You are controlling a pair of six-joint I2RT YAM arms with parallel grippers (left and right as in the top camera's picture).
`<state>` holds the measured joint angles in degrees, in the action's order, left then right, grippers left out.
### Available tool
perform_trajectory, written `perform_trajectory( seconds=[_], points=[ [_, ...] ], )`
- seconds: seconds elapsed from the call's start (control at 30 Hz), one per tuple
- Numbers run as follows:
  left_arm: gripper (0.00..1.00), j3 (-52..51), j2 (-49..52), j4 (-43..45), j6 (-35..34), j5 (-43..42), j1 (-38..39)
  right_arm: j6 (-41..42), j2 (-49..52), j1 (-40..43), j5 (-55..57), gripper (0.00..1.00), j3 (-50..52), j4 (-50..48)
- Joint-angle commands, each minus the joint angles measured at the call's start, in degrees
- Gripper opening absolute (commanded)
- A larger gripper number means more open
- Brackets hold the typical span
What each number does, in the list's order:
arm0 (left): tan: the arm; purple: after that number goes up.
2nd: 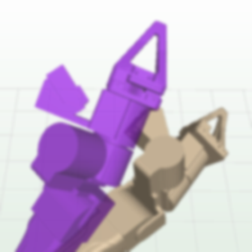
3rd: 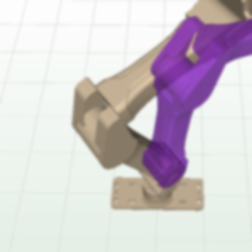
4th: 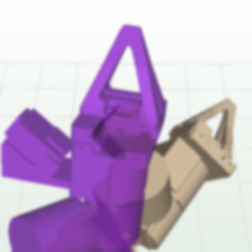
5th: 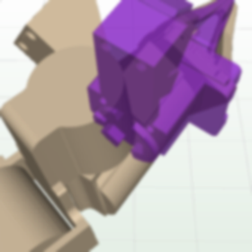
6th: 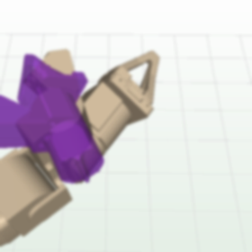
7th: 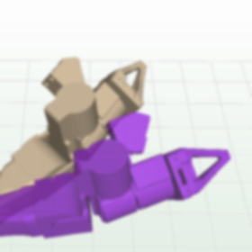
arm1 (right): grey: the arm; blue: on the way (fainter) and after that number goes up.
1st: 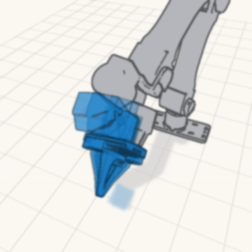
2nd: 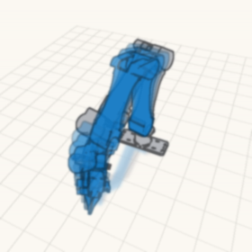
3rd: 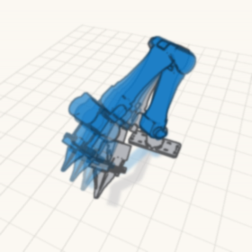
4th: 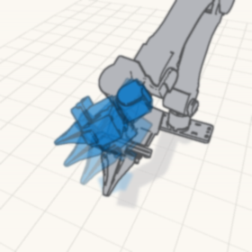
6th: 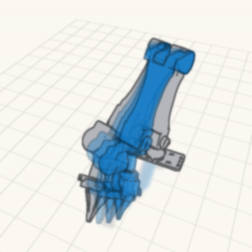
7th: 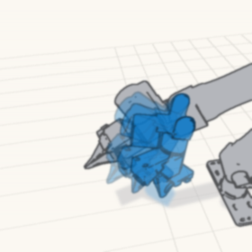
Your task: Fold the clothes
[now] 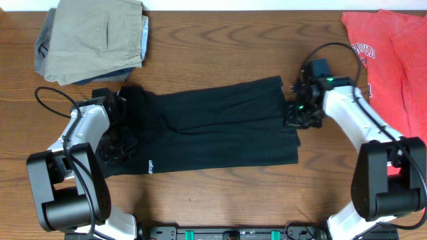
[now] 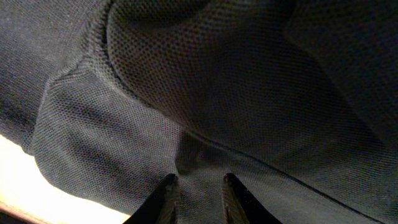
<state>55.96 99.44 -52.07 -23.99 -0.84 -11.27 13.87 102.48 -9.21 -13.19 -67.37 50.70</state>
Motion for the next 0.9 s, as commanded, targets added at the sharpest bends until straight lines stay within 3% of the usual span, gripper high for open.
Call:
perform_trajectory(
  seconds=[0.0,0.57,0.87],
  points=[
    [0.26,-0.55,-0.59,-0.11,-0.2,1.31,-0.46,-0.5,-0.13,-2.84,-1.55,0.04,1.36,-1.38],
    [0.26,-0.55,-0.59,-0.04,-0.28,1.31,-0.46,6.32,5.57,-6.4,-0.07,0.01,3.39,-7.8],
    [0.26,-0.55,-0.59,0.07,-0.28,1.31,-0.46,9.92,9.03,-6.14,9.73,0.02,3.39,-8.74]
  ],
)
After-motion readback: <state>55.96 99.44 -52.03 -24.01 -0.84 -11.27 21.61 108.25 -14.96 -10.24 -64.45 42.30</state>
